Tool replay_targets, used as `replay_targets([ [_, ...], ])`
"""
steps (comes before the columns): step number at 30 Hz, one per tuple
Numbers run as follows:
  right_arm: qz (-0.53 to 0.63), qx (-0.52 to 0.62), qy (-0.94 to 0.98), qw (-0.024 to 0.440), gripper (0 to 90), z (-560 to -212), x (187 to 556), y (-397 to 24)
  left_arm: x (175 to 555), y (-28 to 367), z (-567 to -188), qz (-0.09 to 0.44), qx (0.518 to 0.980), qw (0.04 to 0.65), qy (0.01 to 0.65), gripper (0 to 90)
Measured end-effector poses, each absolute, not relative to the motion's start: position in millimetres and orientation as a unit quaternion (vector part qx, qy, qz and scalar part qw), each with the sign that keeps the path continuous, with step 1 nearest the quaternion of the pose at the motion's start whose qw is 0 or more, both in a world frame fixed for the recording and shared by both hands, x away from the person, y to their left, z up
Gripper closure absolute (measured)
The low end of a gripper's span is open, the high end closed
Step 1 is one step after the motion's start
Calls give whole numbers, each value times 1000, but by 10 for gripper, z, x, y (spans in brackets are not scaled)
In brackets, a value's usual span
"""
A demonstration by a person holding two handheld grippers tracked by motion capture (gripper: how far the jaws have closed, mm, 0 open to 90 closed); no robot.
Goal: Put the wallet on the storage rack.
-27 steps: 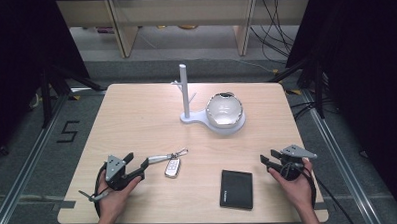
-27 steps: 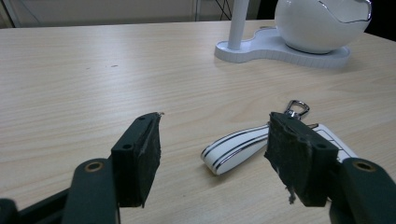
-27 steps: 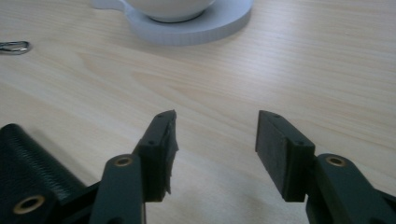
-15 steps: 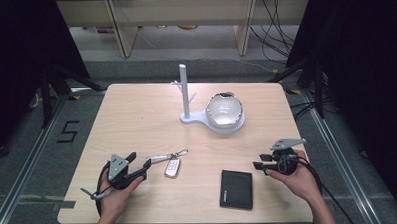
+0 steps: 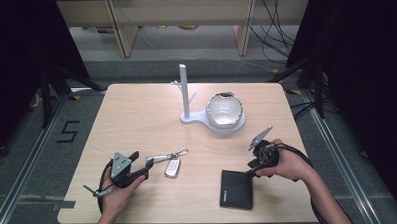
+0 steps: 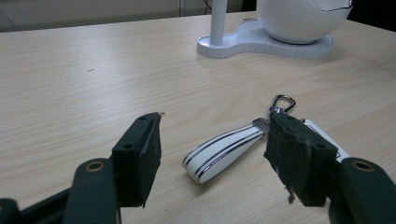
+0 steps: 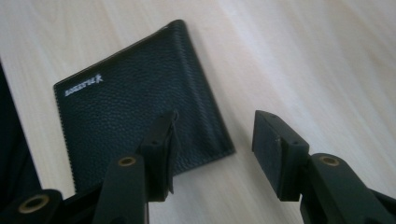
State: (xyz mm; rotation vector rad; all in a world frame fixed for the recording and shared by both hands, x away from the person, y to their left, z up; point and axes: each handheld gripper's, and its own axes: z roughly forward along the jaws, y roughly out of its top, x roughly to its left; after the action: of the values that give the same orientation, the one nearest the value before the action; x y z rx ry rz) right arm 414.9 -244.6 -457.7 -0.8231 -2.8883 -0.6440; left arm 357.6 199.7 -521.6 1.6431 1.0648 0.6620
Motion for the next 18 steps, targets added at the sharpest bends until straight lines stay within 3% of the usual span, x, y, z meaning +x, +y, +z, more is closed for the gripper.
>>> replay_targets([
  [4,-177,-257,-948,67,502,-4626,4218,-2303,3577,1996,-5215,276,681,515,440,349],
  [18,-130,-241,-958,84,484,-4741,4308,-2199,3575,1996,-5222,276,684,510,442,348],
])
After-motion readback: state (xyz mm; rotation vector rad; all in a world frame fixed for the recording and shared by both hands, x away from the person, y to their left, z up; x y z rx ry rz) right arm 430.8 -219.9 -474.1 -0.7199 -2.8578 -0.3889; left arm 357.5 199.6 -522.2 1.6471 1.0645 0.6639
